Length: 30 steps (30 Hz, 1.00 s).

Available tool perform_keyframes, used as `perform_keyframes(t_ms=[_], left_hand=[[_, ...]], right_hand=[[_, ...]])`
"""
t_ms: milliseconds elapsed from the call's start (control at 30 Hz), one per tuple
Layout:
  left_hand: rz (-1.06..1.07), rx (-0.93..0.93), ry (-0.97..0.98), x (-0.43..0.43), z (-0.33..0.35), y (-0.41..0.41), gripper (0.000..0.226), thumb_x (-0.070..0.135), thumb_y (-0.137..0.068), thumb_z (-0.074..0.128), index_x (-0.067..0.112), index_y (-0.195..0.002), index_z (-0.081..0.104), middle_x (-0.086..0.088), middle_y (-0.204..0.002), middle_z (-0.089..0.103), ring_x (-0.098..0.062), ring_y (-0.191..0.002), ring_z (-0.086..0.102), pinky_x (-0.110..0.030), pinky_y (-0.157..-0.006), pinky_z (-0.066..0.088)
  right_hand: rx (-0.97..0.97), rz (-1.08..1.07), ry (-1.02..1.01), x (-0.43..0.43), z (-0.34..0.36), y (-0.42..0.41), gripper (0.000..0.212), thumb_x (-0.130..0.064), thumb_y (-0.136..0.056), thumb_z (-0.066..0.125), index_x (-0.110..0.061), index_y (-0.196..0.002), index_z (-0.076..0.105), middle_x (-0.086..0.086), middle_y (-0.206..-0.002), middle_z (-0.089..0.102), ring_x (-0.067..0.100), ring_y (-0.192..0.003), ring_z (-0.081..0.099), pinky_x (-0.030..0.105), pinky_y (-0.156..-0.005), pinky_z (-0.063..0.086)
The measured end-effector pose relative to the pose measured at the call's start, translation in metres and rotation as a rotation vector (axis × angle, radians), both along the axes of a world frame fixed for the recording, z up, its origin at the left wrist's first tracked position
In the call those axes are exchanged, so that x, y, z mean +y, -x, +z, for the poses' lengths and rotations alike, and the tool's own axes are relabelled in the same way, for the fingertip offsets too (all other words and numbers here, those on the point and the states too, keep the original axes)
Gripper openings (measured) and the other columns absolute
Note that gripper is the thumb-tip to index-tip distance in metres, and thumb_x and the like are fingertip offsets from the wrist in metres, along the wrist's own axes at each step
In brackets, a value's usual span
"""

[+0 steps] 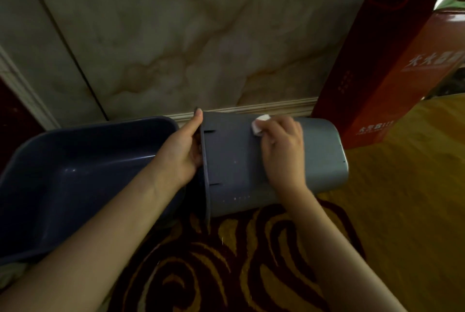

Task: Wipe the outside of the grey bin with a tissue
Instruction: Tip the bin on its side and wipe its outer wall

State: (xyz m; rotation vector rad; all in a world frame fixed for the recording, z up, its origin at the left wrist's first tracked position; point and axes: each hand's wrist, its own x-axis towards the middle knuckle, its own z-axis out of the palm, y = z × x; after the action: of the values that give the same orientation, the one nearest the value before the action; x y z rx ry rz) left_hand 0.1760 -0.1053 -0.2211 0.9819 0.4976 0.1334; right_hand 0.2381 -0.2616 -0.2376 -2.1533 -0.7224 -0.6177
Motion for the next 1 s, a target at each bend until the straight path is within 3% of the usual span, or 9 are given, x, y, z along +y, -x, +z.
perform_keyframes(t_ms=[67,200,400,467,567,633,733,833,1000], left_hand=[[0.023,-0.019,0.015,-0.001,-0.002,0.002,0.025,0.035,-0.089,0.052,0.015,-0.094,0.066,-0.001,-0.079,0.076,-0.015,-0.072,0.073,-0.03,-0.064,0.06],[0.048,-0.02,-0.062,0.003,-0.001,0.004,0.021,0.019,-0.091,0.05,0.01,-0.105,0.062,-0.007,-0.095,0.068,-0.019,-0.085,0.066,-0.034,-0.079,0.053],[0.027,-0.001,-0.013,0.004,0.007,0.004,0.015,0.019,-0.092,0.05,0.014,-0.099,0.062,-0.005,-0.091,0.069,-0.018,-0.084,0.065,-0.037,-0.08,0.052],[0.017,0.006,-0.001,0.005,0.006,0.004,0.014,0.021,-0.092,0.05,0.015,-0.096,0.063,-0.002,-0.078,0.072,-0.016,-0.076,0.067,-0.034,-0.073,0.055],[0.001,0.014,0.002,0.006,0.004,0.003,0.015,0.022,-0.091,0.051,0.014,-0.096,0.063,0.0,-0.066,0.074,-0.013,-0.063,0.071,-0.031,-0.063,0.058],[-0.019,0.02,0.03,0.007,0.005,0.003,0.02,0.022,-0.092,0.05,0.01,-0.101,0.063,-0.004,-0.072,0.074,-0.015,-0.063,0.071,-0.028,-0.057,0.06],[-0.04,0.037,0.141,0.008,0.008,0.003,0.031,0.024,-0.094,0.046,0.003,-0.112,0.057,-0.01,-0.092,0.066,-0.017,-0.077,0.065,-0.024,-0.059,0.058],[-0.028,0.036,0.065,0.009,0.007,0.002,0.026,0.024,-0.093,0.048,0.004,-0.102,0.062,-0.008,-0.084,0.07,-0.016,-0.074,0.065,-0.028,-0.068,0.055],[0.001,0.037,0.02,0.01,0.007,0.001,0.016,0.023,-0.09,0.053,0.011,-0.09,0.063,0.0,-0.059,0.072,-0.013,-0.056,0.07,-0.029,-0.059,0.058]], right_hand=[[0.035,-0.115,0.006,-0.018,-0.005,-0.021,0.023,0.007,-0.079,0.056,-0.007,-0.093,0.07,0.017,-0.097,0.062,0.036,-0.092,0.052,0.044,-0.08,0.044],[0.11,-0.348,0.013,-0.064,-0.021,-0.054,0.025,0.002,-0.086,0.05,-0.008,-0.1,0.069,0.018,-0.102,0.06,0.036,-0.098,0.049,0.037,-0.083,0.037],[0.272,-0.58,-0.039,-0.101,-0.029,-0.071,0.024,-0.011,-0.093,0.049,-0.008,-0.111,0.066,0.017,-0.113,0.06,0.033,-0.109,0.047,0.038,-0.09,0.037],[0.192,-0.529,-0.067,-0.089,-0.021,-0.053,0.023,-0.008,-0.091,0.051,-0.008,-0.109,0.066,0.017,-0.11,0.061,0.032,-0.106,0.049,0.033,-0.084,0.036],[0.038,-0.194,-0.033,-0.038,-0.004,-0.002,0.022,-0.002,-0.085,0.058,-0.011,-0.103,0.067,0.009,-0.099,0.062,0.024,-0.096,0.053,0.022,-0.075,0.034],[-0.023,0.074,0.047,0.003,0.003,0.034,0.022,-0.001,-0.082,0.06,-0.013,-0.099,0.068,0.005,-0.096,0.062,0.017,-0.092,0.05,0.019,-0.076,0.036],[-0.02,0.281,0.134,0.037,0.005,0.062,0.024,0.0,-0.082,0.058,-0.01,-0.102,0.067,0.009,-0.099,0.061,0.024,-0.09,0.052,0.034,-0.076,0.047],[0.025,0.233,0.142,0.029,0.003,0.05,0.024,0.004,-0.081,0.058,-0.008,-0.1,0.068,0.01,-0.101,0.062,0.027,-0.091,0.053,0.039,-0.077,0.047],[0.081,-0.04,0.095,-0.027,-0.014,0.011,0.024,0.004,-0.084,0.057,-0.01,-0.1,0.07,0.007,-0.102,0.064,0.023,-0.094,0.052,0.03,-0.079,0.041]])
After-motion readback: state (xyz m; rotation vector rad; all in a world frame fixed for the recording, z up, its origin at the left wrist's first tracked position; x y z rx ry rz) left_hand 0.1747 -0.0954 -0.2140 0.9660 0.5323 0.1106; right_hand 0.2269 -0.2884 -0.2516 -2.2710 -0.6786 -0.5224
